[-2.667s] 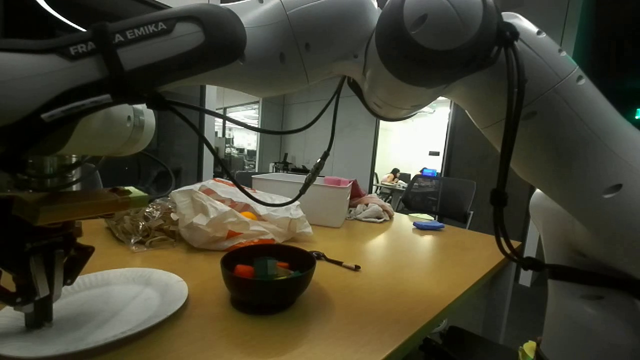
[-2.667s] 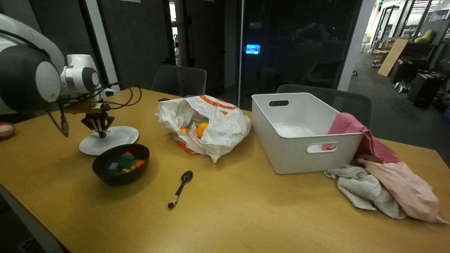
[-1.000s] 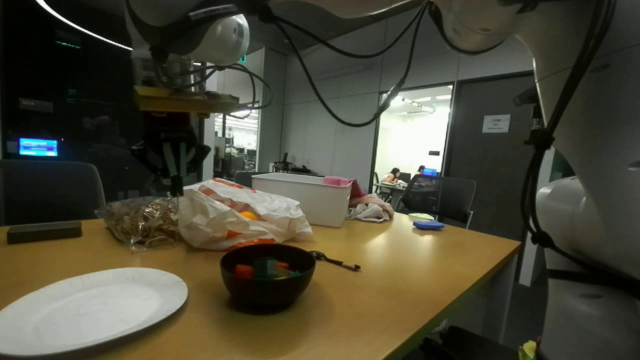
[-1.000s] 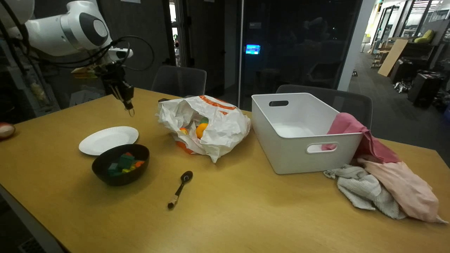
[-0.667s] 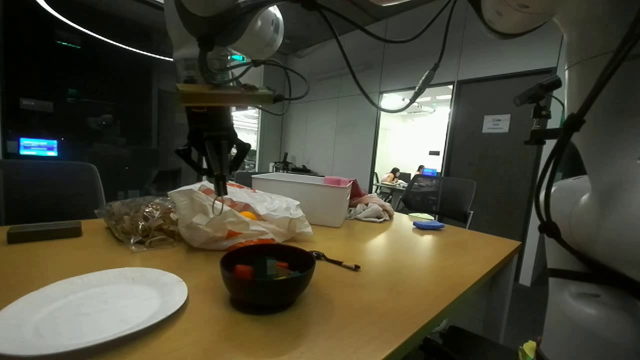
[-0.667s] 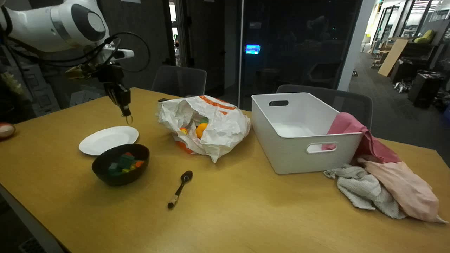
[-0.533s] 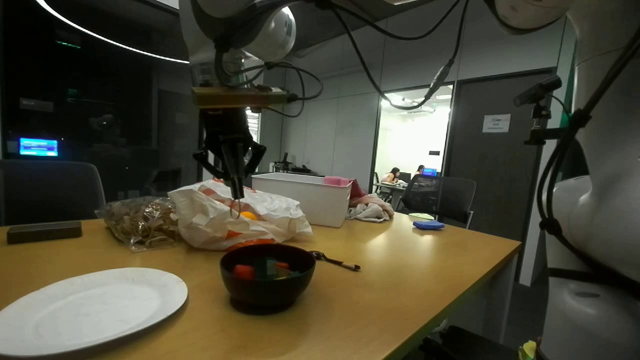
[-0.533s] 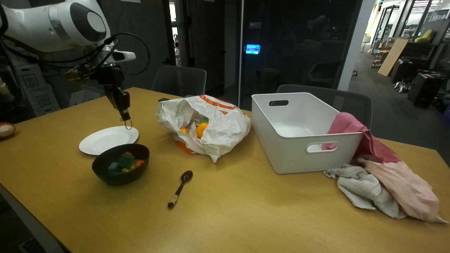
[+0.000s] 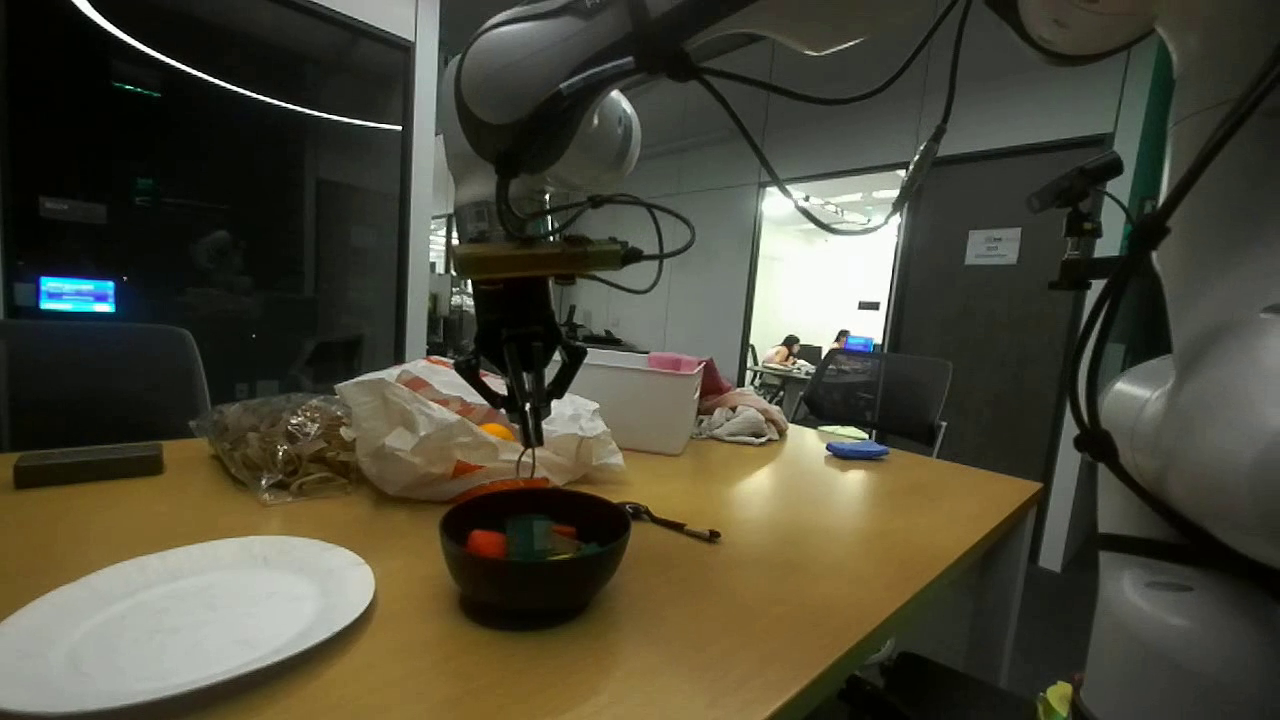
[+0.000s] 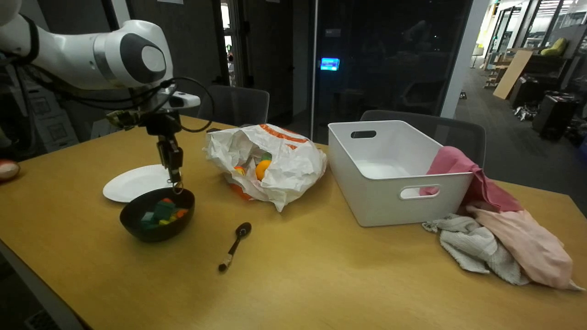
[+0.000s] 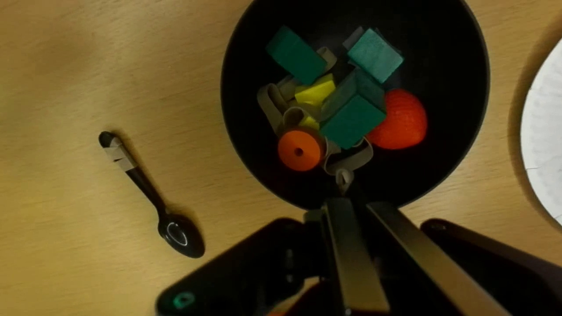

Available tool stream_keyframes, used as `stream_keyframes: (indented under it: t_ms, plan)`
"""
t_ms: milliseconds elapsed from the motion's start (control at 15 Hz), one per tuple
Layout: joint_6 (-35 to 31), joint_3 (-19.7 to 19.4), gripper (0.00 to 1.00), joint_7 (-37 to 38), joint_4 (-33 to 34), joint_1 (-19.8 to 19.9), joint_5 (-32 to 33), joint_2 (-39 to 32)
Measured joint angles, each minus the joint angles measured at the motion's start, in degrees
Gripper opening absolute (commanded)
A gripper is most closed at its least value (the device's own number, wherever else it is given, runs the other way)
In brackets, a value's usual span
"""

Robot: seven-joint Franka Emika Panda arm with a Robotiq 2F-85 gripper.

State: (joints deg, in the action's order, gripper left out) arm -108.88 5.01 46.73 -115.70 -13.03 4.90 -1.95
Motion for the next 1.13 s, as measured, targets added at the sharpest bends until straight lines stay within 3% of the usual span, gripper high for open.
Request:
stream_keyframes:
  t_ms: [600, 1133]
  plan:
    - [-3.34, 0.04, 1.00, 0.08, -3.05, 2.02, -2.13, 0.18]
    - [-3.18, 1.68, 1.00, 0.53, -3.08, 2.02, -2.73, 2.22]
